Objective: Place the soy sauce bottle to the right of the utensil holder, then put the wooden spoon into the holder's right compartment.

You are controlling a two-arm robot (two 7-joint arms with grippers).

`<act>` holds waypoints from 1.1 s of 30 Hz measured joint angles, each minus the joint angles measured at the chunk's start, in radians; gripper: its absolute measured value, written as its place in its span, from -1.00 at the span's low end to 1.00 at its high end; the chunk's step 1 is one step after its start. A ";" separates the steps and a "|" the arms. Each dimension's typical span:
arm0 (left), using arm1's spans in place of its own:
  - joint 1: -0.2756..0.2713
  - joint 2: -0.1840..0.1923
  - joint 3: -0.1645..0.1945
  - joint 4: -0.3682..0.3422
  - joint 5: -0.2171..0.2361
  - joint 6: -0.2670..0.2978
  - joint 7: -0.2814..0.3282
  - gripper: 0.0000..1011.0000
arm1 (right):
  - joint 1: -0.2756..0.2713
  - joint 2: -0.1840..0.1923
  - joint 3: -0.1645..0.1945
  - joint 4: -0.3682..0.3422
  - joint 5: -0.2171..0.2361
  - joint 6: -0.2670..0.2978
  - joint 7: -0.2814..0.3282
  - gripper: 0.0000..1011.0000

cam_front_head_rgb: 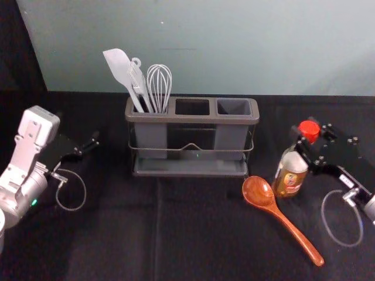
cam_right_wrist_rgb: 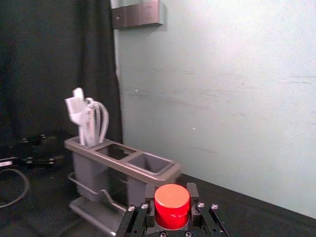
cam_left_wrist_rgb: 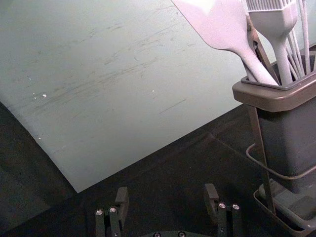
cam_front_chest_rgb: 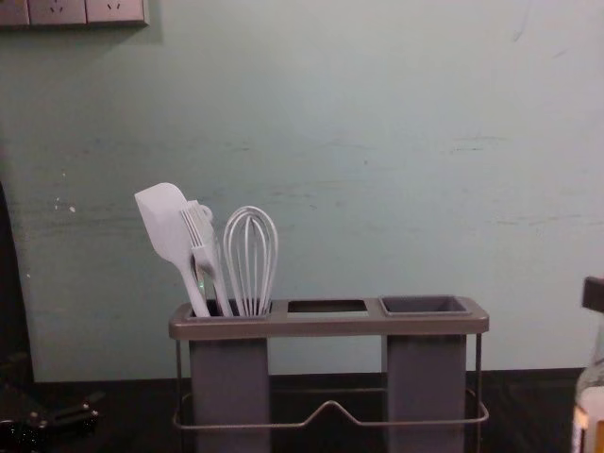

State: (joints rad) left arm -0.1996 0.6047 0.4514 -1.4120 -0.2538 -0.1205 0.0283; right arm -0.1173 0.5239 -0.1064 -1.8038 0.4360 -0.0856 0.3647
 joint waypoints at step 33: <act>0.000 0.000 0.000 0.000 0.000 0.000 0.000 0.99 | 0.268 -0.144 -0.062 0.323 -0.029 -0.046 0.022 -0.25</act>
State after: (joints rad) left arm -0.1995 0.6047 0.4513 -1.4120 -0.2539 -0.1205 0.0283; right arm 0.1505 0.3797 -0.1681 -1.4812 0.4072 -0.1313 0.3868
